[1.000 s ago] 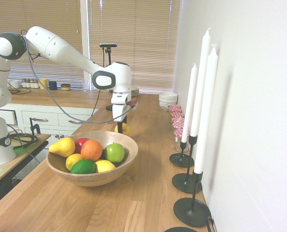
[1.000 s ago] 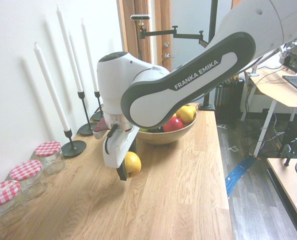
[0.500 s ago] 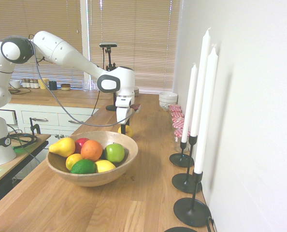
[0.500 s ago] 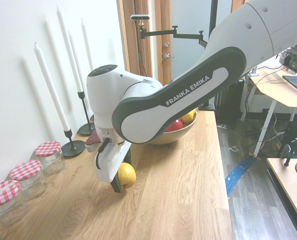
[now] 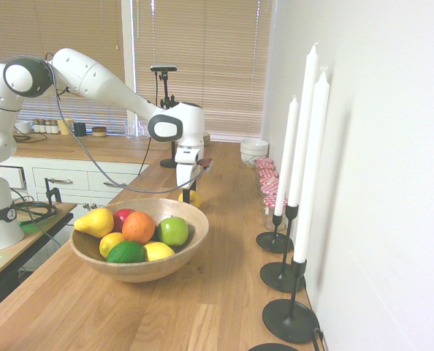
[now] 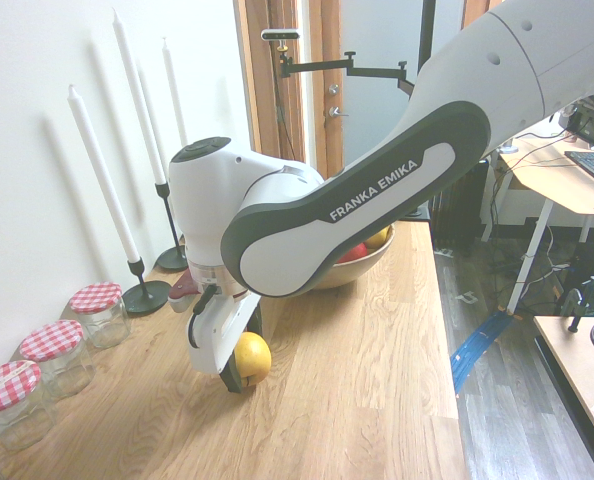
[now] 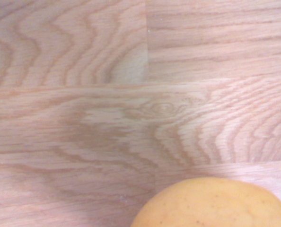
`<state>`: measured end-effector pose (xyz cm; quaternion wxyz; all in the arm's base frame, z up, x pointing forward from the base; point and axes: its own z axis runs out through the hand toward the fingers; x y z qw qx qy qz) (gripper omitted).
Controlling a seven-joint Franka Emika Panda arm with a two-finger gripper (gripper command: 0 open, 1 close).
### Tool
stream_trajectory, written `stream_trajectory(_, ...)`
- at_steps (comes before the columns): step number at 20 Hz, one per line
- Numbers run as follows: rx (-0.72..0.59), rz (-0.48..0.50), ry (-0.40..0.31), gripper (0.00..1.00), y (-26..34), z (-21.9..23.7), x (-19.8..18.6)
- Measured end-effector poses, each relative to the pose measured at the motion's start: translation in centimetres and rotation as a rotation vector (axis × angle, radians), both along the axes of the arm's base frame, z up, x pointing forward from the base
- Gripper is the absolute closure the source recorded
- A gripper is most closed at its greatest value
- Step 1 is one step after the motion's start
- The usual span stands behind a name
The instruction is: Take pear out of the basket
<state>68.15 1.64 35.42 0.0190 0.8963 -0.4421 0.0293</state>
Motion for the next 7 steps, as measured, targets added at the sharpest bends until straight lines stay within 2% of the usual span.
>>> stream_trajectory(7, 0.000, -0.002, -0.009, 0.00, -0.10, 0.51, 0.00)
